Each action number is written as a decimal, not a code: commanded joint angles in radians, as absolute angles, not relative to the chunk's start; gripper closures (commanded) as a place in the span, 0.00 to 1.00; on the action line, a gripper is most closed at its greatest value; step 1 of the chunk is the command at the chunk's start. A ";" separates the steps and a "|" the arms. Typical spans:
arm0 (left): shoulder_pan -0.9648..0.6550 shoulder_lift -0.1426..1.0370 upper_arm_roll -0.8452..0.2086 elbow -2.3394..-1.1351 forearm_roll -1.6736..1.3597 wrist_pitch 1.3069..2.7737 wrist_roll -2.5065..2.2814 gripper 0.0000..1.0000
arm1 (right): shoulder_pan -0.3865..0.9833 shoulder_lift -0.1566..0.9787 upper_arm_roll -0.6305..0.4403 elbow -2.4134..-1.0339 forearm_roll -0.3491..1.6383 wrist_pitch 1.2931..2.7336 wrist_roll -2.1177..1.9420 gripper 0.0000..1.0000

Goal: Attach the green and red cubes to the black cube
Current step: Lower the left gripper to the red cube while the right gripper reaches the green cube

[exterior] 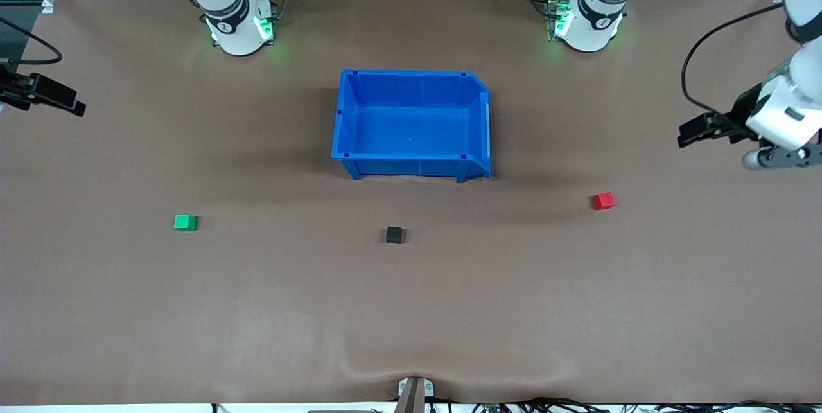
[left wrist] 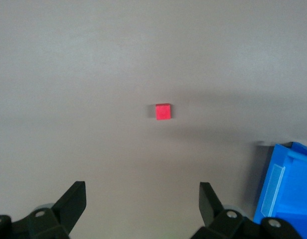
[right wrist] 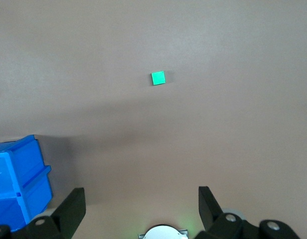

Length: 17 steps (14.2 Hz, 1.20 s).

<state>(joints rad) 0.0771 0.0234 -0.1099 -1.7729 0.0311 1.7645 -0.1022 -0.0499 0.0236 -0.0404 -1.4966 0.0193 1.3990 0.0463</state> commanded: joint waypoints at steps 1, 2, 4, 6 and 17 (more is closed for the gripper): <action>0.078 0.060 -0.123 -1.778 0.041 1.818 -0.110 0.00 | -0.049 0.055 -0.038 -1.477 0.017 1.394 0.041 0.00; 0.074 0.061 -0.130 -1.782 0.041 1.836 -0.115 0.00 | -0.048 0.067 -0.038 -1.476 0.017 1.394 0.041 0.00; 0.074 0.093 -0.143 -1.784 0.041 1.851 -0.155 0.00 | -0.046 0.071 -0.038 -1.476 0.017 1.402 0.040 0.00; 0.078 0.117 -0.143 -1.819 0.041 1.922 -0.163 0.00 | -0.046 0.071 -0.038 -1.476 0.017 1.402 0.040 0.00; 0.055 0.305 -0.144 -1.913 0.046 2.131 -0.365 0.00 | -0.029 0.147 -0.037 -1.476 0.020 1.448 0.043 0.00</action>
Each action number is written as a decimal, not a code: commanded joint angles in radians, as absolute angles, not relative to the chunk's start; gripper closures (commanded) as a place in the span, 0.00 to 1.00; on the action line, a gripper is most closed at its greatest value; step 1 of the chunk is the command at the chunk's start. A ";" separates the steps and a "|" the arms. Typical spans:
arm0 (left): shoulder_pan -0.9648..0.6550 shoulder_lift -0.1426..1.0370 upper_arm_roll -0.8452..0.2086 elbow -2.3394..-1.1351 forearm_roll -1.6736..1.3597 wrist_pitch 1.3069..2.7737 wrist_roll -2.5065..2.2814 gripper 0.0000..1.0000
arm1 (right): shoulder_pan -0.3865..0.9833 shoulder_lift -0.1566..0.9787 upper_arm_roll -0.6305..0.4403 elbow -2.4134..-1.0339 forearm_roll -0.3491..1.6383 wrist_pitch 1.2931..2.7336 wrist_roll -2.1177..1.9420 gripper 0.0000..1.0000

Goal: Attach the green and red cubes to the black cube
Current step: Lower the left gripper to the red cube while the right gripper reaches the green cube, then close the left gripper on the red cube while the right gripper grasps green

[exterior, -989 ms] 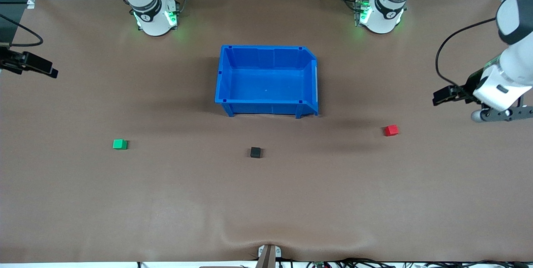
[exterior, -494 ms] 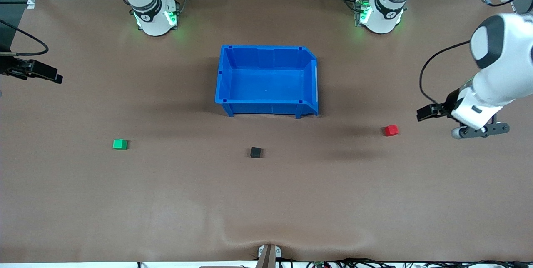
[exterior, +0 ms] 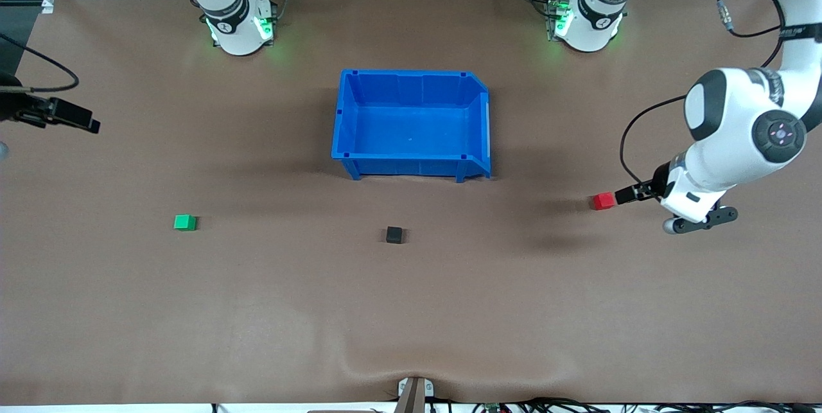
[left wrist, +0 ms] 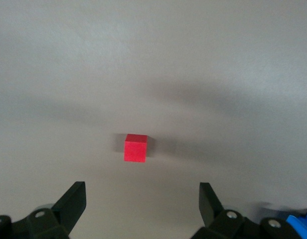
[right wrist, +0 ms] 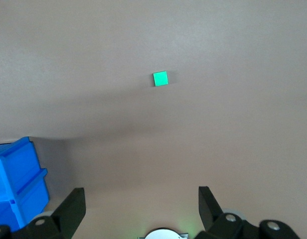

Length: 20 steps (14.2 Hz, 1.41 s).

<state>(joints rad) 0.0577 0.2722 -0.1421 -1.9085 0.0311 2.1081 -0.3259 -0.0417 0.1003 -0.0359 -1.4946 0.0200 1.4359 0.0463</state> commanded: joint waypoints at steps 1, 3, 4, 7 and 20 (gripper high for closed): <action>0.054 0.327 -0.143 -1.914 0.054 2.153 -0.376 0.00 | -0.026 0.172 -0.037 -1.474 0.018 1.456 0.044 0.00; 0.057 0.373 -0.144 -1.914 0.139 2.184 -0.382 0.00 | -0.011 0.218 -0.037 -1.474 0.018 1.477 0.046 0.00; 0.061 0.394 -0.144 -1.920 0.168 2.216 -0.382 0.00 | -0.005 0.236 -0.037 -1.474 0.018 1.485 0.046 0.00; 0.061 0.458 -0.144 -1.921 0.170 2.263 -0.455 0.01 | 0.006 0.299 -0.037 -1.474 0.020 1.518 0.046 0.00; 0.046 0.528 -0.144 -1.951 0.212 2.286 -0.500 0.20 | -0.067 0.564 -0.043 -1.525 0.052 1.837 0.031 0.00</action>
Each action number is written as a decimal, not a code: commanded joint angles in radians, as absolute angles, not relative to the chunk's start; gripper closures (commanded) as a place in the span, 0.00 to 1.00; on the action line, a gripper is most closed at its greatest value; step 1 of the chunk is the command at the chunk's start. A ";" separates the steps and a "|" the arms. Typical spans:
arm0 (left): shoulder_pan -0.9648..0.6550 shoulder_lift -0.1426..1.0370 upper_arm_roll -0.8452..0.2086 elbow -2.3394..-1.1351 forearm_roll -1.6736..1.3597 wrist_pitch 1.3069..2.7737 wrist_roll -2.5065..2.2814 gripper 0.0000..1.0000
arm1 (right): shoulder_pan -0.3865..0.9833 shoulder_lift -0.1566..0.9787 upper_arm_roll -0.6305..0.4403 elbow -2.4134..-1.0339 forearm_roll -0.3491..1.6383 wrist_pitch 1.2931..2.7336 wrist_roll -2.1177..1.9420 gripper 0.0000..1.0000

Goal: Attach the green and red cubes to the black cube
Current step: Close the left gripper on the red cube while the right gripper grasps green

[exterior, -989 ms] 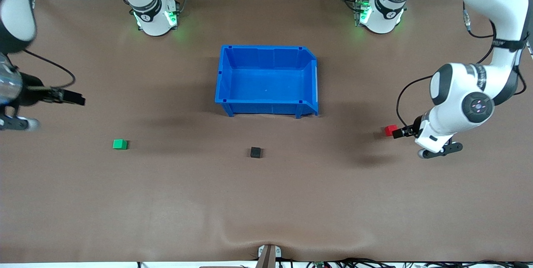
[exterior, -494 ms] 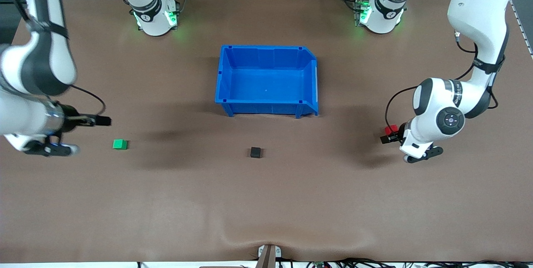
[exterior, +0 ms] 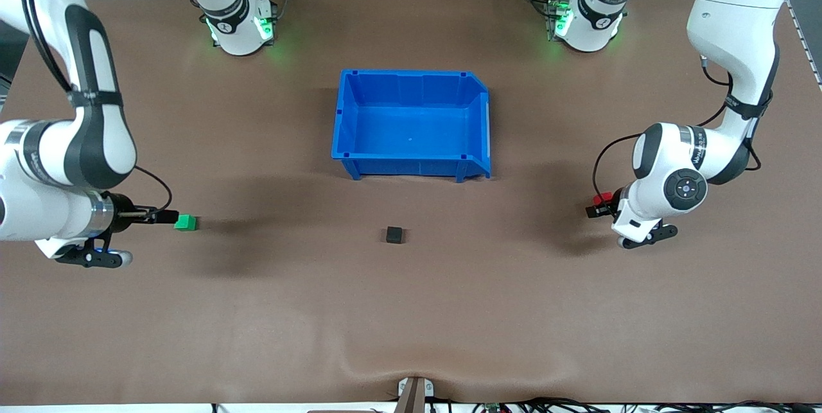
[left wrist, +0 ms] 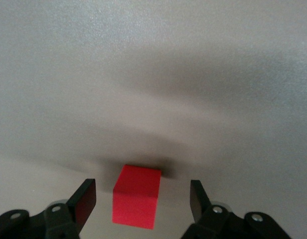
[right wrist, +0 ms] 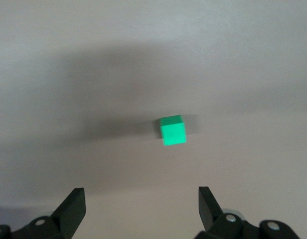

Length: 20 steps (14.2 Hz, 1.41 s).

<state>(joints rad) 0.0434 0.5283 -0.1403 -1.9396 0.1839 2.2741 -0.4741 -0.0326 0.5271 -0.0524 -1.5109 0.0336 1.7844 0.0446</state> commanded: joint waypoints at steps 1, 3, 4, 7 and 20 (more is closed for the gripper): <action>0.046 0.529 -0.144 -1.951 0.212 2.286 -0.499 0.21 | -0.066 0.561 -0.043 -1.573 0.051 1.918 0.031 0.00; 0.046 0.535 -0.144 -1.951 0.212 2.286 -0.499 0.25 | -0.060 0.528 -0.044 -1.713 0.040 2.096 0.009 0.00; 0.046 0.535 -0.144 -1.953 0.212 2.286 -0.496 0.30 | -0.064 0.514 -0.044 -1.762 0.040 2.149 -0.033 0.00; 0.043 0.541 -0.144 -1.950 0.212 2.286 -0.495 0.35 | -0.094 0.532 -0.044 -1.792 0.040 2.235 -0.150 0.00; 0.037 0.535 -0.144 -1.865 0.206 2.278 -0.647 1.00 | -0.094 0.613 -0.043 -1.813 0.014 2.247 -0.308 0.00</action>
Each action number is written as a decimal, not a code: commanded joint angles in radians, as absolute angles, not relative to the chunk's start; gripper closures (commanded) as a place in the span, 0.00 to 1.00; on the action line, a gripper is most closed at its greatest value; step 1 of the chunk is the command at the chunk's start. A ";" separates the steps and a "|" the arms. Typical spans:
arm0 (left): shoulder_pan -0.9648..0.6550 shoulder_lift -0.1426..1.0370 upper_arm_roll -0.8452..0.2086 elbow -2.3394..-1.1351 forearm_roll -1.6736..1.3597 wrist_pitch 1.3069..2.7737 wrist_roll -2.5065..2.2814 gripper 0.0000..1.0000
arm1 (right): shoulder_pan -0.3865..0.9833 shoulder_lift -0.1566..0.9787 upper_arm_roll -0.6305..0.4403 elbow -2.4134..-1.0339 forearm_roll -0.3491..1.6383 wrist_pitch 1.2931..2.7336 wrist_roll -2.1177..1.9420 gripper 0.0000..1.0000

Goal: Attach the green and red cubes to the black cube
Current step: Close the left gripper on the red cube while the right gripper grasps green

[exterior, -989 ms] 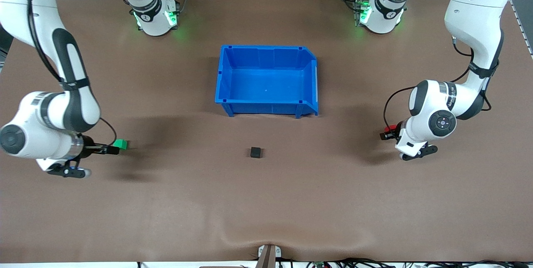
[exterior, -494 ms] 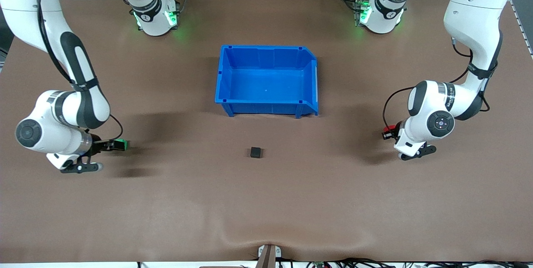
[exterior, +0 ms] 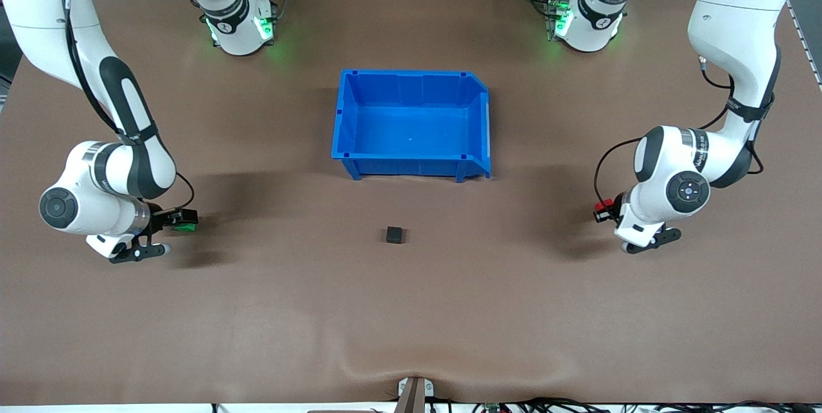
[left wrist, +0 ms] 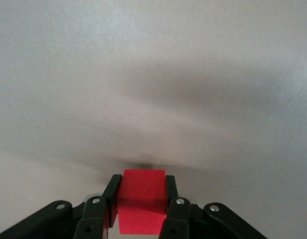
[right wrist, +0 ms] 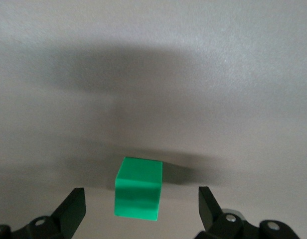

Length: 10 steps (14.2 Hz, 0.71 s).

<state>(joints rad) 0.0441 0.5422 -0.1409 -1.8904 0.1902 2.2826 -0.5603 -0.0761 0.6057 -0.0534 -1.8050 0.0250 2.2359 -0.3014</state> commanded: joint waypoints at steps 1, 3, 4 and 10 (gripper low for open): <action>0.028 0.534 -0.146 -1.846 0.206 2.276 -0.702 1.00 | -0.095 0.617 -0.043 -1.813 0.017 2.255 -0.302 0.00; 0.015 0.534 -0.153 -1.818 0.203 2.275 -0.791 1.00 | -0.097 0.626 -0.043 -1.812 0.018 2.292 -0.301 0.00; 0.002 0.535 -0.153 -1.807 0.202 2.275 -0.828 1.00 | -0.097 0.632 -0.043 -1.812 0.018 2.295 -0.301 0.00; -0.095 0.551 -0.158 -1.734 0.201 2.273 -1.173 1.00 | -0.089 0.637 -0.043 -1.805 0.023 2.296 -0.296 0.09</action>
